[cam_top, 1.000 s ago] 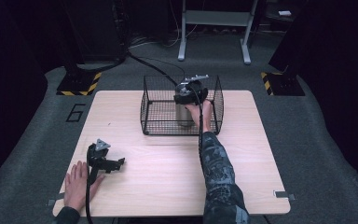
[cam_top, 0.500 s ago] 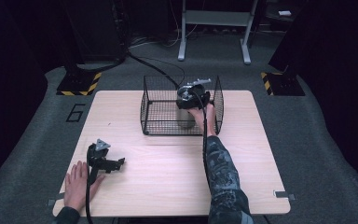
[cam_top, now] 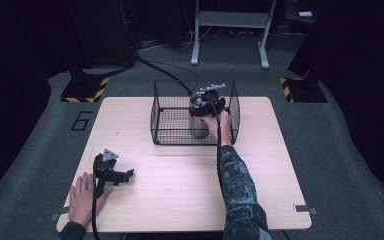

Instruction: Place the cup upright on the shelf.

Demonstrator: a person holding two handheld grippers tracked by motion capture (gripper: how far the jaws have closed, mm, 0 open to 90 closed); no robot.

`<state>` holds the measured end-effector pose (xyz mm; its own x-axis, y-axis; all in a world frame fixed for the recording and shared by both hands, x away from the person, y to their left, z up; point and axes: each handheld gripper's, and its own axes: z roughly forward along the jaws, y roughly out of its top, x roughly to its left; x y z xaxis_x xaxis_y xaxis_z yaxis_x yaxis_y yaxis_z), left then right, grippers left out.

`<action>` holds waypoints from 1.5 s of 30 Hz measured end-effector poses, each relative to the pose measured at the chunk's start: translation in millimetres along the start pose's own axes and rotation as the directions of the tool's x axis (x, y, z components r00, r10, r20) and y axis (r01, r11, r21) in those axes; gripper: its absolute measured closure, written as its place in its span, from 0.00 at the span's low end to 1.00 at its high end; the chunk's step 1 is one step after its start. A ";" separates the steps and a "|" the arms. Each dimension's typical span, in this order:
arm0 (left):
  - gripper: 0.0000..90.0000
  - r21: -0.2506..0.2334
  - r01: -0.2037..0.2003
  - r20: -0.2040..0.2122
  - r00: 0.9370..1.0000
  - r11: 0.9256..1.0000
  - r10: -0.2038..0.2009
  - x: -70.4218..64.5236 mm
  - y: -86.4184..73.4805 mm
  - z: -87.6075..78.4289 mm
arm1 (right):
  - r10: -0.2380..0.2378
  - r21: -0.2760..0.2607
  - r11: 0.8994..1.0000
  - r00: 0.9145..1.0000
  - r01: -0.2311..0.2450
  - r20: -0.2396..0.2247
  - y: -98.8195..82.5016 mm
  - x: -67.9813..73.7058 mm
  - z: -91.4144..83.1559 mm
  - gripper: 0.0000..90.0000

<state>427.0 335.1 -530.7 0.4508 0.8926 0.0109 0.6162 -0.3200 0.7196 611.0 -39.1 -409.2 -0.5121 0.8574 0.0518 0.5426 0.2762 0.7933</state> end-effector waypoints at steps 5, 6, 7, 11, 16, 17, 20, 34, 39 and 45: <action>0.00 -0.001 0.001 0.000 1.000 1.000 -0.001 -0.1 0.0 0.1 | 0.023 0.012 1.000 0.999 -0.022 -0.035 3.2 -2.8 -6.4 0.00; 0.00 0.003 -0.004 0.000 1.000 1.000 0.004 0.3 0.0 -0.2 | 0.031 0.013 0.999 0.999 -0.030 -0.041 4.1 -3.2 -8.9 0.00; 0.00 -0.001 0.002 0.000 1.000 1.000 -0.002 -0.1 0.0 0.1 | 0.027 0.015 1.000 0.999 -0.027 -0.040 4.6 -3.5 -10.3 0.00; 0.00 0.005 -0.006 0.000 1.000 1.000 0.006 0.4 0.1 -0.3 | 0.039 0.030 0.999 0.999 -0.038 -0.030 6.3 -2.2 -20.0 0.00; 0.00 0.004 -0.003 0.001 1.000 1.000 0.003 0.4 0.1 -0.2 | 0.021 0.027 0.999 0.999 -0.020 -0.031 7.9 -3.3 -36.8 0.00; 0.00 0.002 -0.003 0.000 1.000 1.000 0.003 0.3 0.1 -0.1 | 0.015 0.027 1.000 0.999 -0.015 -0.031 8.2 -3.4 -40.8 0.00; 0.00 0.004 -0.004 0.002 1.000 1.000 0.004 0.4 0.1 -0.2 | 0.019 0.020 1.000 0.999 -0.019 -0.040 7.0 -4.2 -51.8 0.00; 0.00 0.000 0.000 0.000 1.000 1.000 0.000 0.0 0.0 0.0 | -0.045 0.013 0.999 0.997 0.046 -0.065 -14.7 -2.1 -96.7 0.00; 0.00 -0.001 0.002 0.000 1.000 1.000 -0.002 -0.1 0.0 0.1 | -0.069 0.021 0.997 0.995 0.070 -0.067 -24.2 2.2 -112.6 0.00; 0.00 0.004 -0.005 0.000 1.000 1.000 0.005 0.4 0.1 -0.3 | -0.095 0.016 0.995 0.994 0.096 -0.059 -41.7 3.3 -131.2 0.00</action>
<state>427.0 335.4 -530.4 0.4541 0.8908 0.0144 0.6167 -0.3259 0.7166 499.4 -104.8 -362.5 -0.5994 0.8004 0.0116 0.5016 0.3642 0.7847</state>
